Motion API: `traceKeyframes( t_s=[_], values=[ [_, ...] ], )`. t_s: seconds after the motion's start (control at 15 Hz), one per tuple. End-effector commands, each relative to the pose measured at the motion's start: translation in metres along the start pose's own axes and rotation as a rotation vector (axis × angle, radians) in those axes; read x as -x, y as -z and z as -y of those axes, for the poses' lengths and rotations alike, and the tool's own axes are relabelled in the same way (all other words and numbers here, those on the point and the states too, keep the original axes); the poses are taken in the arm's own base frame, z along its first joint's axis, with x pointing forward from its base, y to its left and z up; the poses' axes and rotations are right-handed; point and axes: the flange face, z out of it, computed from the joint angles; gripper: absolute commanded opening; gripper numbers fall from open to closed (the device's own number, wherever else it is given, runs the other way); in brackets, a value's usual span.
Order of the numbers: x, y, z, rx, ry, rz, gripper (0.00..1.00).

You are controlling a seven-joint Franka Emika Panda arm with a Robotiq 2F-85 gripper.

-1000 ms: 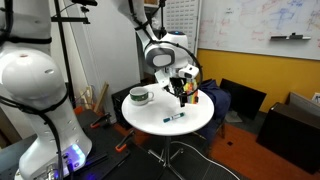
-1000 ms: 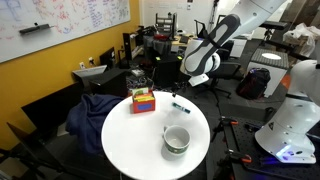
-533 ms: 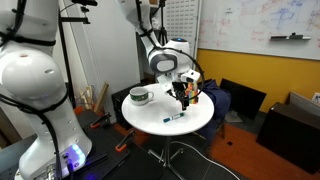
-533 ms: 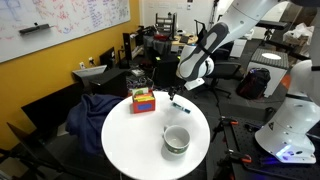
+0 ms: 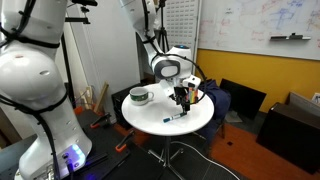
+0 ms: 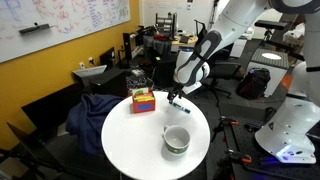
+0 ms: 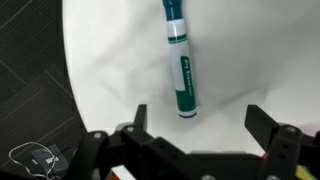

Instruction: Pick the marker and put it in the cup

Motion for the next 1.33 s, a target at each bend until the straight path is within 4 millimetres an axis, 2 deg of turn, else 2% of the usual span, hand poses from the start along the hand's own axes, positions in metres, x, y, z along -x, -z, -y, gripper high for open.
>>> traceKeyframes(
  t_s=[0.0, 0.4, 0.47, 0.53, 1.07, 1.2, 1.27],
  values=[
    [-0.007, -0.01, 0.001, 0.011, 0.02, 0.028, 1.0],
    [-0.004, -0.021, -0.001, 0.019, 0.055, 0.053, 1.0],
    [-0.003, -0.022, -0.001, 0.018, 0.057, 0.055, 0.9],
    [-0.003, -0.022, -0.001, 0.017, 0.058, 0.057, 0.74],
    [-0.002, -0.026, -0.001, 0.013, 0.056, 0.067, 0.12],
    [-0.002, -0.025, -0.001, 0.016, 0.054, 0.064, 0.0],
    [-0.001, -0.024, -0.001, 0.016, 0.052, 0.06, 0.05]
  ],
)
